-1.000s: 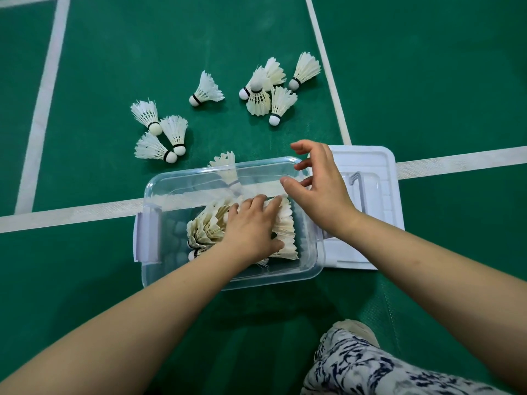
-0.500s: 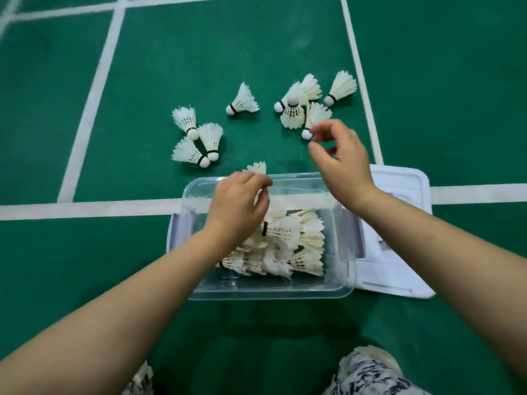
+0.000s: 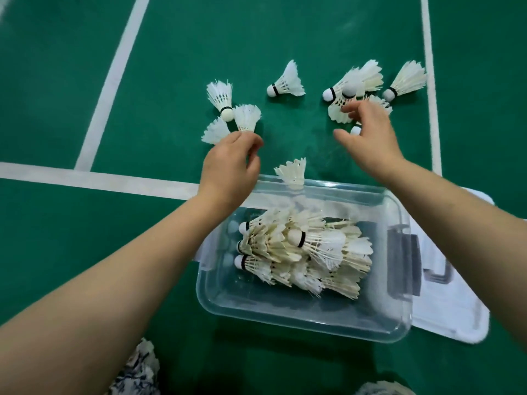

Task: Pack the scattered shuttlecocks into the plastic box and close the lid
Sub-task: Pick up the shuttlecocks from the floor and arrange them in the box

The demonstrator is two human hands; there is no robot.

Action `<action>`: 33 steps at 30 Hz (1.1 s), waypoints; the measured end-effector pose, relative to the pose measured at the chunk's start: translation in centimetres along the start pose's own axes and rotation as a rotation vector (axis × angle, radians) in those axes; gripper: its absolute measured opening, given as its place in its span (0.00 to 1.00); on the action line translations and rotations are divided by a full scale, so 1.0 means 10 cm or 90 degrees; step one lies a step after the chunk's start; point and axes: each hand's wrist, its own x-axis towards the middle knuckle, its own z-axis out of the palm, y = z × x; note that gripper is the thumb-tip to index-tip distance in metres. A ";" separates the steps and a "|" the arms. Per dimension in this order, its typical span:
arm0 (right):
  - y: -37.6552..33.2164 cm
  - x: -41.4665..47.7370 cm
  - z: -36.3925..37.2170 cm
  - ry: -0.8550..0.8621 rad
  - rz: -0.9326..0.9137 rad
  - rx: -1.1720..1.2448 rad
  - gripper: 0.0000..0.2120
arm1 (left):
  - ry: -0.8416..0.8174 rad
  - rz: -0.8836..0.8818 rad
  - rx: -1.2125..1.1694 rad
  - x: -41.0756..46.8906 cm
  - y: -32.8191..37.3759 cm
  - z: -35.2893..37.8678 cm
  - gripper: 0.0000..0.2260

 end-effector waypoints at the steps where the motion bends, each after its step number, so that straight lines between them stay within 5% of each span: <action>1: 0.00 0.04 0.01 -0.006 0.000 -0.013 0.20 | -0.008 0.000 -0.003 0.00 -0.01 0.02 0.11; 12: 0.06 0.42 0.05 0.021 0.059 -0.092 0.24 | -0.031 -0.008 -0.031 0.12 0.03 -0.02 0.09; 19: 0.36 0.79 -0.02 -0.017 0.228 -0.169 0.40 | -0.047 -0.045 -0.041 0.20 0.21 0.04 0.08; 25: 0.36 1.06 0.03 -0.053 0.222 -0.140 0.50 | -0.052 -0.039 -0.055 0.39 0.38 0.14 0.11; 33: 0.33 1.31 0.02 -0.122 0.235 -0.122 0.47 | -0.081 -0.028 -0.036 0.47 0.60 0.35 0.14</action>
